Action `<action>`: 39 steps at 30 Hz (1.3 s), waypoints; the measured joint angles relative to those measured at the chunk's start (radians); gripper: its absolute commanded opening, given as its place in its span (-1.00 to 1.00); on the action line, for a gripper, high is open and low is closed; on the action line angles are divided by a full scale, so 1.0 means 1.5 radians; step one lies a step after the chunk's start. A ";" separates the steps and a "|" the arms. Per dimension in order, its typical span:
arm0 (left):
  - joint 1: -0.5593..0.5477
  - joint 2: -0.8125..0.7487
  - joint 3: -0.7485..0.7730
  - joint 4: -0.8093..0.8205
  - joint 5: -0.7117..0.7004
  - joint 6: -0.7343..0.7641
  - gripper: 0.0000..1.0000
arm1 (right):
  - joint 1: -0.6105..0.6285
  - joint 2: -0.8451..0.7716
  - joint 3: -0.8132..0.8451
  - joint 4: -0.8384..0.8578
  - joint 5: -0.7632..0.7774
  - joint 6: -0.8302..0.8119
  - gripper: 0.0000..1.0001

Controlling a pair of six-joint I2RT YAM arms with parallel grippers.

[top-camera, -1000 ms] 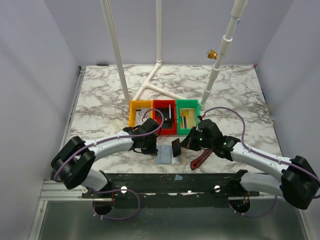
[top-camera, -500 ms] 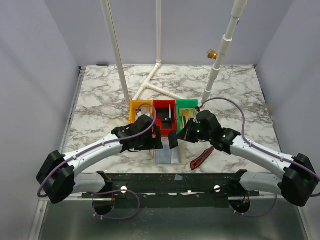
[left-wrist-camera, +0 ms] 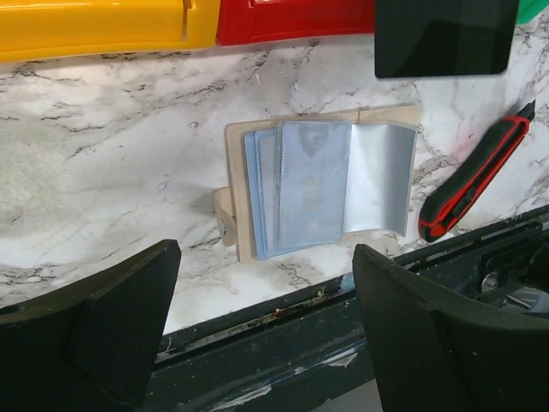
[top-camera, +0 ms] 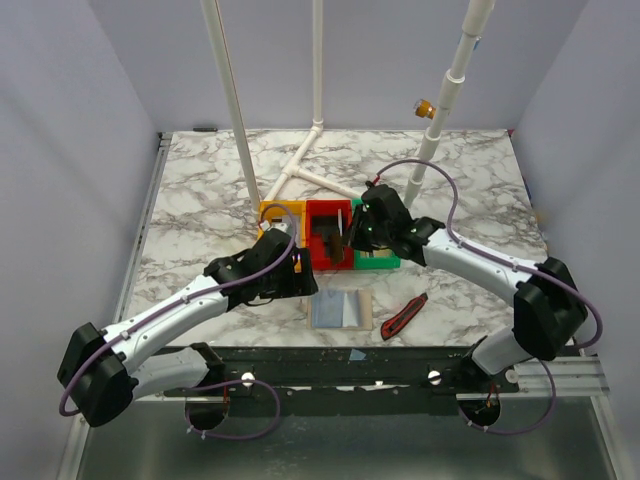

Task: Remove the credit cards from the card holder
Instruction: Place the credit card in the storage box.

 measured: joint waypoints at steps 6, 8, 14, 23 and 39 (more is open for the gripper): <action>0.005 -0.018 -0.006 -0.006 -0.003 0.004 0.69 | -0.018 0.062 0.066 -0.028 0.035 -0.042 -0.99; 0.006 -0.020 -0.007 -0.007 -0.003 0.005 0.69 | -0.025 0.072 0.083 -0.035 0.048 -0.053 -0.99; 0.010 -0.021 -0.009 -0.008 -0.003 0.005 0.69 | -0.036 0.101 0.132 -0.064 0.092 -0.083 -0.99; 0.013 -0.021 -0.009 -0.007 -0.003 0.008 0.69 | -0.037 0.147 0.187 -0.098 0.141 -0.114 -0.99; 0.017 -0.021 -0.010 -0.007 -0.003 0.010 0.69 | -0.037 0.219 0.241 -0.114 0.181 -0.139 -0.99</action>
